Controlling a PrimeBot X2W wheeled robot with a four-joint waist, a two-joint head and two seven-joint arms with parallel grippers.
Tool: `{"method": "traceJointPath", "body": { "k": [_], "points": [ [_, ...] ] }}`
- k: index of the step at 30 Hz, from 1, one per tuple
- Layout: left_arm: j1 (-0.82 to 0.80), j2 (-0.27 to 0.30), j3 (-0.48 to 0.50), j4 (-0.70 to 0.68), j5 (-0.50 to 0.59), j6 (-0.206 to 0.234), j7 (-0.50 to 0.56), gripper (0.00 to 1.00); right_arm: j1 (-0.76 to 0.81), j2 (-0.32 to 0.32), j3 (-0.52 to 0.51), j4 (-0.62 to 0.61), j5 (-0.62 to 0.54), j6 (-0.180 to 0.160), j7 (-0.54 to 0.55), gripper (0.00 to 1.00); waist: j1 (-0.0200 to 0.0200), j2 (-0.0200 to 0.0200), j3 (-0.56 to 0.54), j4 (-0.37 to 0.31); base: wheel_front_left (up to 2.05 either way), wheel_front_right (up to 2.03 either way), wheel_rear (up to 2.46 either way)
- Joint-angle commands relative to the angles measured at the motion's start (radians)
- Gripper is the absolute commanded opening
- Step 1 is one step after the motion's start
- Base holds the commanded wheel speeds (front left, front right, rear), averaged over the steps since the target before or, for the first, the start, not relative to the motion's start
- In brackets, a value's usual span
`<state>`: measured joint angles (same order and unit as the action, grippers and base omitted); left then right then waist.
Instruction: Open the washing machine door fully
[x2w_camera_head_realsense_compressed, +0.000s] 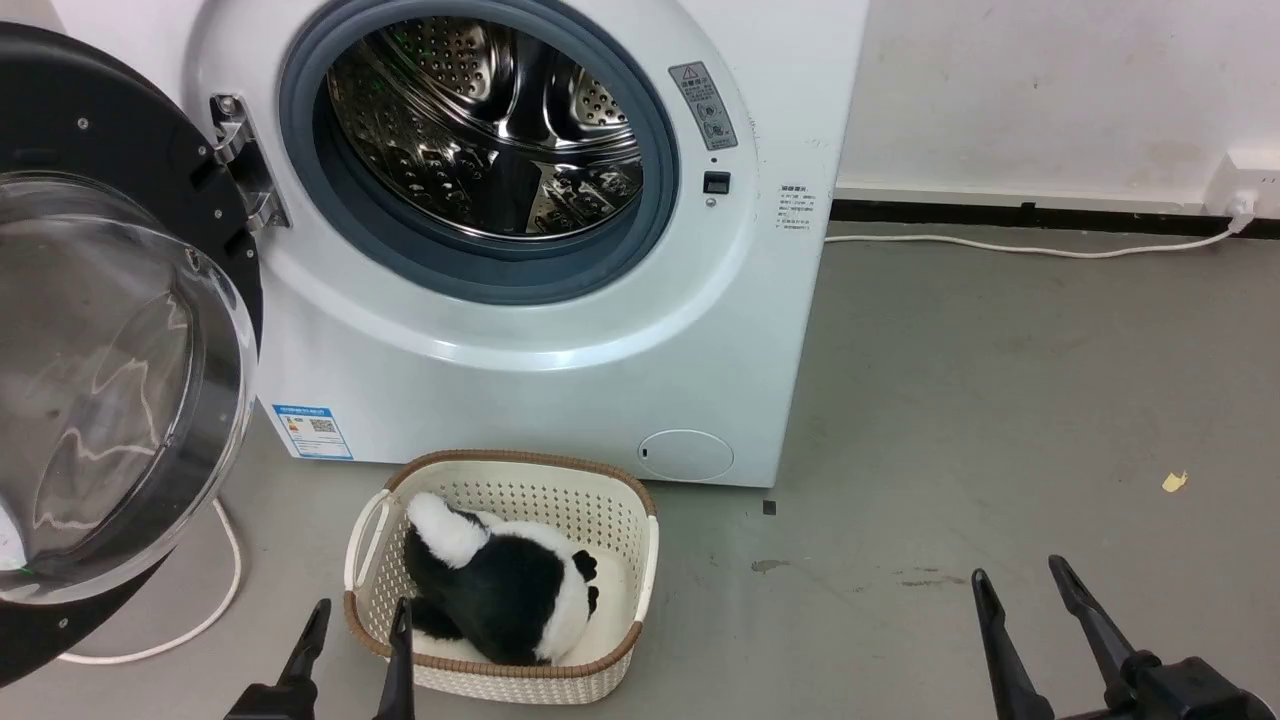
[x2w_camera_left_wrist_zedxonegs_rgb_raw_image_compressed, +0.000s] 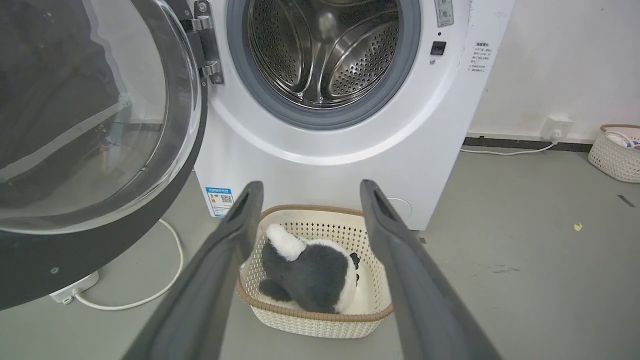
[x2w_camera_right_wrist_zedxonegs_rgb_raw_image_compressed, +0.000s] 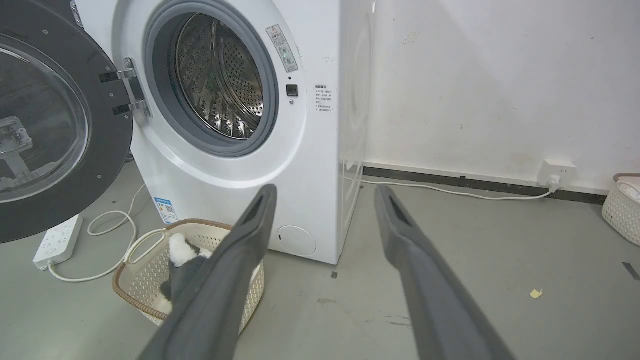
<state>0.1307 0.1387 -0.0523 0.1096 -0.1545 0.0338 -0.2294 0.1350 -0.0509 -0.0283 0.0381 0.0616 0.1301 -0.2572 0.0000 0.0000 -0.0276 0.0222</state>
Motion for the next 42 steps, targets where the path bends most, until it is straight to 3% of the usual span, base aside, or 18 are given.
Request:
{"method": "traceJointPath", "body": {
  "k": [1, 6, 7, 42],
  "points": [
    [0.004, -0.002, 0.000, 0.004, -0.006, 0.005, -0.001, 1.00, 0.005, 0.001, 0.000, 0.003, 0.001, 0.001, -0.004, 1.00, 0.0000, 0.0000, -0.001, 0.000, 0.00, 0.00, 0.00],
    [0.001, -0.007, -0.001, 0.017, -0.024, 0.007, -0.001, 1.00, 0.005, 0.001, 0.002, -0.002, 0.002, 0.001, -0.005, 1.00, 0.0000, 0.0000, -0.001, 0.005, 0.00, 0.00, 0.00],
    [0.000, -0.003, 0.001, 0.017, -0.027, 0.003, 0.000, 0.00, 0.000, 0.000, 0.002, 0.000, 0.001, 0.000, 0.000, 0.00, 0.0000, 0.0000, -0.001, 0.004, 0.00, 0.00, 0.00],
    [-0.036, -0.025, 0.015, -0.017, 0.022, -0.008, 0.063, 0.00, -0.037, 0.000, 0.009, -0.010, -0.016, 0.000, 0.070, 0.00, 0.0000, 0.0000, 0.006, -0.003, 0.00, 0.00, 0.00]
  ]
}}
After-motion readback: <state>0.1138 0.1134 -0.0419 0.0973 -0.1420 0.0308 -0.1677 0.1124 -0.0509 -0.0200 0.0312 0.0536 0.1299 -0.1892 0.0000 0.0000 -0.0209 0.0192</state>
